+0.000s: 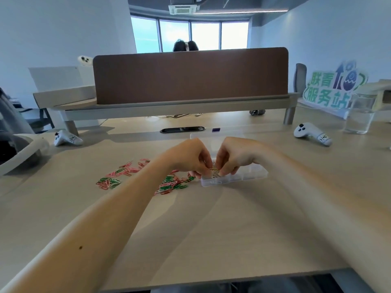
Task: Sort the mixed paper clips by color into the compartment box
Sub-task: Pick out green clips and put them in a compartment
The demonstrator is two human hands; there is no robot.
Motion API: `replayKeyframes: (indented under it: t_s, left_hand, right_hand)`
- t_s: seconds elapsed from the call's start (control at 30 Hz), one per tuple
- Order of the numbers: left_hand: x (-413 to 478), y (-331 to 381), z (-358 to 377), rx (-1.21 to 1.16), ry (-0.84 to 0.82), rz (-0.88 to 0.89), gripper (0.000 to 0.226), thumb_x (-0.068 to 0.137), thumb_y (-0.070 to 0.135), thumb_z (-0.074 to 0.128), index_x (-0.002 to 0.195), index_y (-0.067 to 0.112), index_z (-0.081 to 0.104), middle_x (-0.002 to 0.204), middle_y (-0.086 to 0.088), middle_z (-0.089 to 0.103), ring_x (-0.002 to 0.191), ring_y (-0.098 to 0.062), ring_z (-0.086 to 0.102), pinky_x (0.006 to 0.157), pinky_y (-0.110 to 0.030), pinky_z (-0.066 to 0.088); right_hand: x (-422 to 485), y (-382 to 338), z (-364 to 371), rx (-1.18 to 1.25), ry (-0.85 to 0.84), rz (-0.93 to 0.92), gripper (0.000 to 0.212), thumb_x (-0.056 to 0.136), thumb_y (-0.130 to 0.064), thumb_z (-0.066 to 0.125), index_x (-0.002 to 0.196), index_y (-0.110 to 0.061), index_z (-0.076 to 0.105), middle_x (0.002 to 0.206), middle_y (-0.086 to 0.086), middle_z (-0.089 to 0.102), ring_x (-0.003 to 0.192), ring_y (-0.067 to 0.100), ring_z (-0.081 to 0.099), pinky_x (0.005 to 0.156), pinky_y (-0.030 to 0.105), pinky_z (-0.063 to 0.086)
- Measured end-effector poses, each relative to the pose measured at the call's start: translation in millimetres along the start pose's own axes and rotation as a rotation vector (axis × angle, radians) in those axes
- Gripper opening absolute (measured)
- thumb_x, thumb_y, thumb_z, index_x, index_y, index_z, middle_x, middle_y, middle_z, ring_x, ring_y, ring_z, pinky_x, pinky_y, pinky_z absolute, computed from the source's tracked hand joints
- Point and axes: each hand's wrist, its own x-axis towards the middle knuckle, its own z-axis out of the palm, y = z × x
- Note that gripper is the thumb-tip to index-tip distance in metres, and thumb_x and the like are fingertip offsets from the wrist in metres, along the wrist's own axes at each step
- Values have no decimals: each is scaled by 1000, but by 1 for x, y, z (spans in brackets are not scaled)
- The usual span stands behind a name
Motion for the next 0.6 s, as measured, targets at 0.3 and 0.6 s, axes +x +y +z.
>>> replayKeyframes:
  t_s: [0.3,0.6]
  left_hand:
    - [-1,-9,-9,-36,-10,25,17,84,7,71,101,10,72,88,-5,74,64,-12,71,62,-18,55]
    - [-28,-42,-40,63,58,-28,7,83,12,72,90,14,73,82,-1,73,60,-7,65,55,-18,51]
  right_hand:
    - [-7,-1,-6,114,12,-17,30,73,12,75,97,-6,73,85,6,73,77,17,70,67,23,56]
    - [1,-15,0,116,74,-82,10,80,-1,75,83,-10,71,67,1,72,62,15,68,54,20,52]
